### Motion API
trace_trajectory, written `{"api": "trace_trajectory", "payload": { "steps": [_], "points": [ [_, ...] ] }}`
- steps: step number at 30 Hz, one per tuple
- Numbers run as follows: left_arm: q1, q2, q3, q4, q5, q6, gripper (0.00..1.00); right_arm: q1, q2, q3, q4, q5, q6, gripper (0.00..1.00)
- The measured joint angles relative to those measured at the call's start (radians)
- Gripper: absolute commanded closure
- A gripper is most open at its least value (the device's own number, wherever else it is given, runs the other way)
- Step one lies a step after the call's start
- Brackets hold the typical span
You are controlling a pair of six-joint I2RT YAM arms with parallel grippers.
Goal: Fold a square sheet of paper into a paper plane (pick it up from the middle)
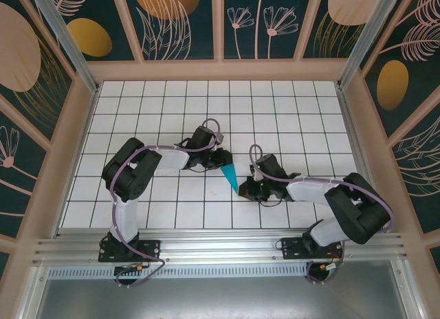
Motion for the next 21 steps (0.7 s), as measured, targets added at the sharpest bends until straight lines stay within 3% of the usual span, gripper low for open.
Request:
{"api": "trace_trajectory", "payload": {
  "steps": [8, 15, 21],
  "points": [
    [0.000, 0.000, 0.003, -0.004, 0.000, 0.004, 0.71, 0.001, 0.040, 0.105, 0.026, 0.005, -0.006, 1.00],
    [0.000, 0.000, 0.005, -0.008, 0.003, 0.008, 0.71, 0.006, 0.158, 0.096, 0.048, -0.002, -0.008, 1.00],
    [0.000, 0.000, 0.005, -0.008, 0.003, 0.008, 0.71, 0.007, 0.124, 0.028, 0.114, -0.006, -0.020, 1.00]
  ]
}}
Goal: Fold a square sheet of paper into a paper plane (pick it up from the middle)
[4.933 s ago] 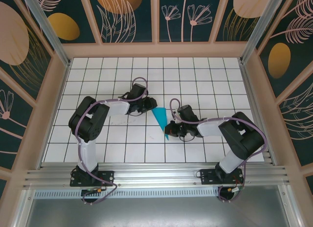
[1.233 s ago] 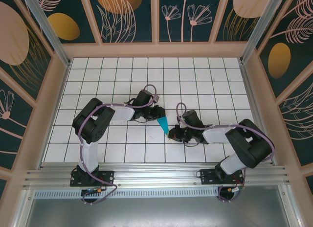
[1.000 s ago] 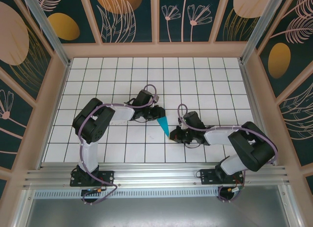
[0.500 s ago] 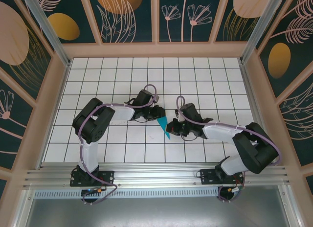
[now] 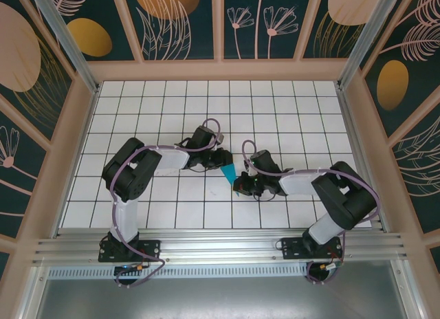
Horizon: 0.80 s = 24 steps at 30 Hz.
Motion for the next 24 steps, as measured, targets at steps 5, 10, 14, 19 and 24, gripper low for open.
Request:
{"api": "trace_trajectory", "payload": {
  "steps": [5, 10, 14, 19, 24],
  "points": [
    [0.000, 0.000, 0.000, 0.000, 0.000, 0.000, 0.71, 0.002, -0.074, -0.072, 0.005, 0.000, -0.002, 1.00],
    [0.000, 0.000, 0.003, -0.003, 0.000, 0.000, 0.70, 0.005, -0.117, -0.084, -0.047, 0.005, -0.002, 1.00],
    [0.000, 0.000, 0.007, -0.008, 0.000, -0.001, 0.69, 0.004, -0.184, -0.052, -0.184, 0.069, -0.007, 0.98],
    [-0.001, 0.003, 0.026, -0.031, -0.007, -0.003, 0.67, -0.015, -0.248, 0.053, -0.318, 0.222, -0.030, 0.95],
    [-0.002, 0.005, 0.045, -0.054, -0.031, -0.010, 0.66, -0.063, -0.306, 0.075, -0.340, 0.327, -0.038, 0.83]
  ]
}}
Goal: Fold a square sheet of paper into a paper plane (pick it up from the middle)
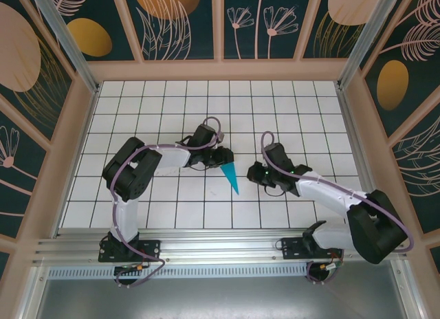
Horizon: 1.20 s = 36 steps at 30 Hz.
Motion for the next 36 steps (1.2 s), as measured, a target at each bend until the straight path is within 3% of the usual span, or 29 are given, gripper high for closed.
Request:
{"api": "trace_trajectory", "payload": {
  "steps": [8, 15, 19, 25, 36],
  "points": [
    [0.000, 0.002, 0.048, -0.066, -0.069, -0.006, 0.53, -0.096, -0.040, -0.027, 0.055, 0.032, 0.012, 0.67],
    [-0.004, -0.093, 0.061, -0.189, -0.211, -0.033, 0.35, -0.149, -0.090, -0.116, 0.179, 0.012, 0.037, 0.61],
    [-0.023, -0.163, 0.102, -0.290, -0.333, -0.053, 0.33, -0.166, -0.080, -0.139, 0.237, -0.025, 0.041, 0.61],
    [-0.076, -0.147, 0.204, -0.438, -0.466, -0.081, 0.31, -0.169, -0.015, -0.136, 0.306, -0.074, 0.040, 0.60],
    [-0.096, -0.034, 0.321, -0.658, -0.578, -0.117, 0.29, -0.169, 0.067, -0.112, 0.338, -0.119, 0.040, 0.60]
  ]
}}
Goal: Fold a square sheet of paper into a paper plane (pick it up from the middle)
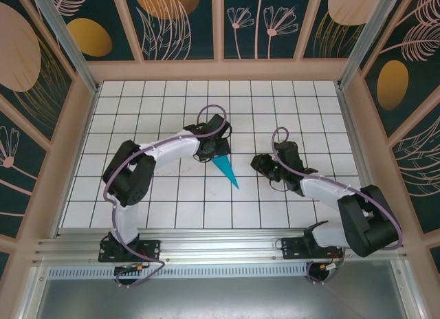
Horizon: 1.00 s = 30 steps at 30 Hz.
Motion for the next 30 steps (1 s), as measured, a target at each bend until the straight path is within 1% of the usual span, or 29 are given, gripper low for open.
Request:
{"api": "trace_trajectory", "payload": {
  "steps": [5, 9, 11, 13, 15, 18, 22, 24, 27, 30],
  "points": [
    [-0.011, 0.027, 0.025, -0.024, -0.001, 0.000, 0.31, 0.000, 0.025, 0.005, 0.016, -0.023, 0.000, 0.59],
    [-0.012, 0.028, 0.020, -0.023, 0.013, 0.001, 0.38, 0.000, 0.065, 0.026, 0.027, -0.068, -0.006, 0.58],
    [-0.012, 0.022, -0.005, -0.002, 0.019, 0.001, 0.44, 0.000, 0.084, 0.039, 0.034, -0.087, -0.008, 0.58],
    [-0.012, 0.008, -0.045, 0.009, 0.029, 0.001, 0.53, 0.000, 0.104, 0.054, 0.038, -0.105, -0.013, 0.58],
    [-0.012, -0.012, -0.084, 0.017, 0.034, -0.003, 0.57, 0.000, 0.121, 0.068, 0.040, -0.121, -0.016, 0.58],
    [-0.012, -0.039, -0.122, 0.027, 0.037, -0.008, 0.60, 0.000, 0.143, 0.087, 0.039, -0.134, -0.026, 0.58],
    [-0.012, -0.087, -0.167, 0.055, 0.035, -0.016, 0.69, 0.007, 0.160, 0.108, 0.039, -0.158, -0.042, 0.58],
    [-0.012, -0.112, -0.190, 0.065, 0.031, -0.019, 0.80, 0.017, 0.176, 0.124, 0.039, -0.174, -0.055, 0.57],
    [-0.012, -0.143, -0.222, 0.089, 0.029, -0.026, 0.91, 0.039, 0.201, 0.149, 0.039, -0.198, -0.079, 0.56],
    [-0.012, -0.155, -0.243, 0.108, 0.029, -0.027, 0.95, 0.061, 0.235, 0.183, 0.037, -0.219, -0.109, 0.56]
  ]
}}
